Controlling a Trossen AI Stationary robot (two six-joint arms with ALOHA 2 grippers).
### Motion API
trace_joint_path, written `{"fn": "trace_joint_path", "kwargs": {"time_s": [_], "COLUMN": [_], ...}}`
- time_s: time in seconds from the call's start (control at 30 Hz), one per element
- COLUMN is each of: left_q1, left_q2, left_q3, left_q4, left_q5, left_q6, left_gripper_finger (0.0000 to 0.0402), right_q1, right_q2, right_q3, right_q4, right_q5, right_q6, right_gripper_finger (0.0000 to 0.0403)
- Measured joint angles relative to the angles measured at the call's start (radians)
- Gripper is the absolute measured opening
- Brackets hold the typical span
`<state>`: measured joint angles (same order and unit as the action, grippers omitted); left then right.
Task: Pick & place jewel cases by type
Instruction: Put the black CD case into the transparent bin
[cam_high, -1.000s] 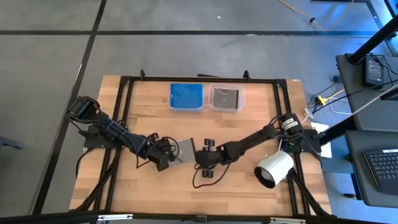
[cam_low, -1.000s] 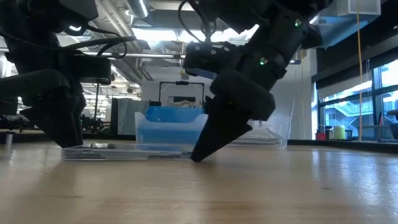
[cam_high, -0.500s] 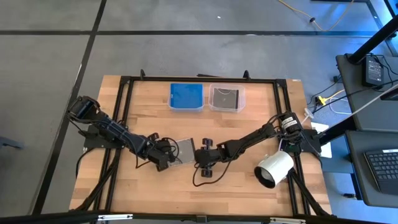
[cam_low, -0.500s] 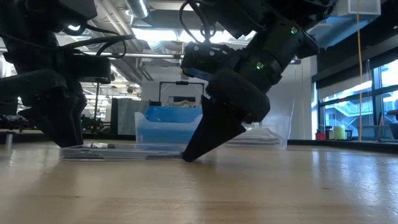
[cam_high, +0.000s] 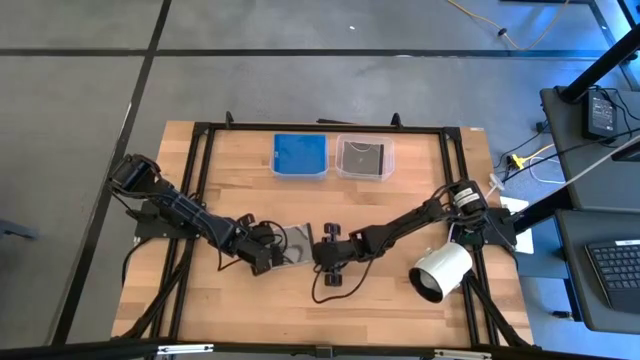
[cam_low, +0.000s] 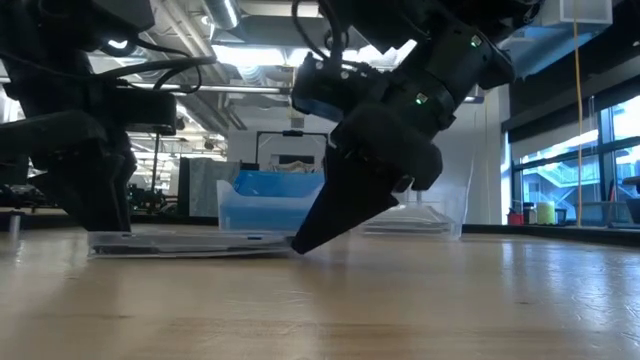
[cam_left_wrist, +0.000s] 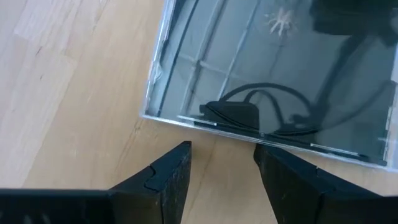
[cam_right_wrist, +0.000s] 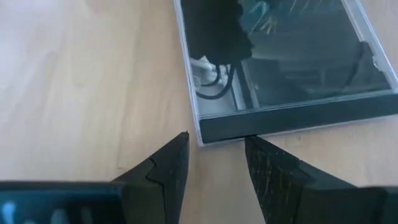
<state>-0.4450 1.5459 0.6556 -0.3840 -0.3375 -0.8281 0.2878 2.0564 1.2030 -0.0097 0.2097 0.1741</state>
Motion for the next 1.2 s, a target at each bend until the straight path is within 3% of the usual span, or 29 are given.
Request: {"fn": "trace_joint_path", "kwargs": {"time_s": [0.63, 1.2], "left_q1": [-0.041, -0.04], "left_q2": [-0.001, 0.0], "left_q3": [0.001, 0.005], "left_q4": [-0.027, -0.052], "left_q5": [0.004, 0.002], "left_q6": [-0.024, 0.039], "left_gripper_finger": [0.0184, 0.0185], "right_q1": [0.014, 0.01], "right_q2": [-0.011, -0.013], "right_q3": [0.002, 0.011], "right_q4": [0.062, -0.017], "right_q5": [0.002, 0.013], "right_q6": [0.006, 0.023], "right_gripper_finger": [0.0163, 0.0163]}}
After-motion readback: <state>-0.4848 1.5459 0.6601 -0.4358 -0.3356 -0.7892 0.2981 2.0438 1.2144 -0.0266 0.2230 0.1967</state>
